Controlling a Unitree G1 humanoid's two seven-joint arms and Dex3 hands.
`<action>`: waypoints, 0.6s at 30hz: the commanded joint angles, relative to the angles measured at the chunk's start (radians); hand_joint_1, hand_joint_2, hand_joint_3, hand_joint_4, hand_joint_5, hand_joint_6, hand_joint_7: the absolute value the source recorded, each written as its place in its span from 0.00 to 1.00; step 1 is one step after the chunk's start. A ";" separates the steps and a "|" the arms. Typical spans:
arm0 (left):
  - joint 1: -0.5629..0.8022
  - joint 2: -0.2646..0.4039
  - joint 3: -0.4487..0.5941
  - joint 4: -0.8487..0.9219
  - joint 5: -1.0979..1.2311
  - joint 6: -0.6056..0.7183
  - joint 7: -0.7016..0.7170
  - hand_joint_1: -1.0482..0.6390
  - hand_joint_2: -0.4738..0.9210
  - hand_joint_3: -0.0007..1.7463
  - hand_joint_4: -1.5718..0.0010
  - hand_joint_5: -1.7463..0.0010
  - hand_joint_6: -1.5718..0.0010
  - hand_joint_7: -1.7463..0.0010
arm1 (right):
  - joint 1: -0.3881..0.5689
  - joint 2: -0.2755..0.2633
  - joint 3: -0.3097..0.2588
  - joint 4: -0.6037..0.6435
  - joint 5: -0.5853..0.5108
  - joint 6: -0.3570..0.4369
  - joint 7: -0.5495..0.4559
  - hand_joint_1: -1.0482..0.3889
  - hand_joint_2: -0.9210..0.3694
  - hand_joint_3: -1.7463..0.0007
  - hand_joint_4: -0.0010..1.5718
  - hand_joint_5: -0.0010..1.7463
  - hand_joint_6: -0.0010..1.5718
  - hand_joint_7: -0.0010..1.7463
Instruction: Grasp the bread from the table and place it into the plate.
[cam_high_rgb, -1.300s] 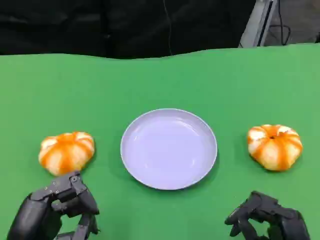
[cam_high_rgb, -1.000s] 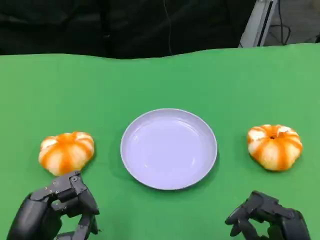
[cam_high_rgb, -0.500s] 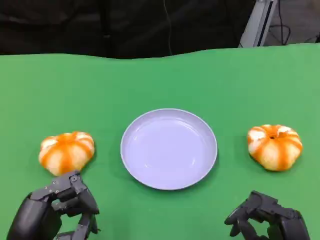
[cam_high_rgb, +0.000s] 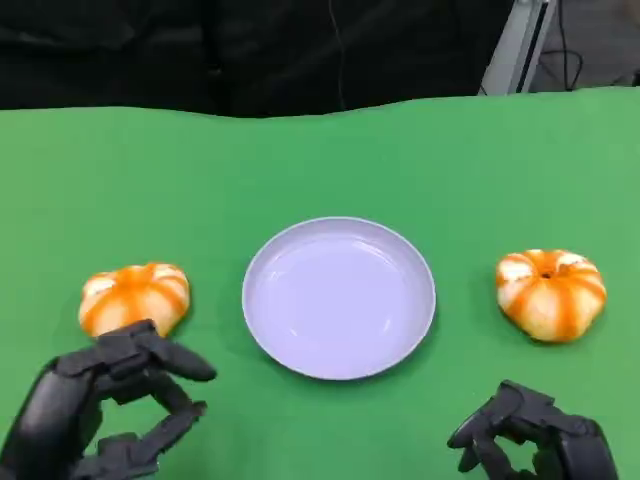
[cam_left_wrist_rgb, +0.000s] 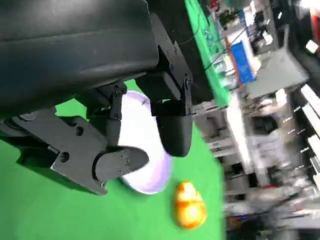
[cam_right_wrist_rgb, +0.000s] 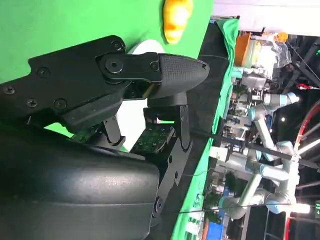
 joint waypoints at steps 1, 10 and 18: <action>-0.034 0.057 0.016 -0.006 0.081 0.015 0.038 0.47 1.00 0.07 0.58 0.56 0.55 0.81 | -0.005 -0.003 -0.007 -0.003 -0.004 0.001 -0.013 0.25 0.00 0.75 0.55 0.88 0.58 0.68; -0.155 0.179 -0.019 -0.010 0.496 0.060 0.191 0.32 1.00 0.04 0.71 0.82 0.67 0.99 | -0.005 -0.006 -0.009 0.000 0.001 -0.015 -0.012 0.25 0.01 0.74 0.54 0.87 0.57 0.68; -0.299 0.232 -0.101 0.141 0.721 0.113 0.320 0.27 1.00 0.07 0.80 0.88 0.75 1.00 | -0.009 0.001 -0.009 0.005 -0.009 -0.008 -0.021 0.25 0.01 0.74 0.55 0.87 0.58 0.68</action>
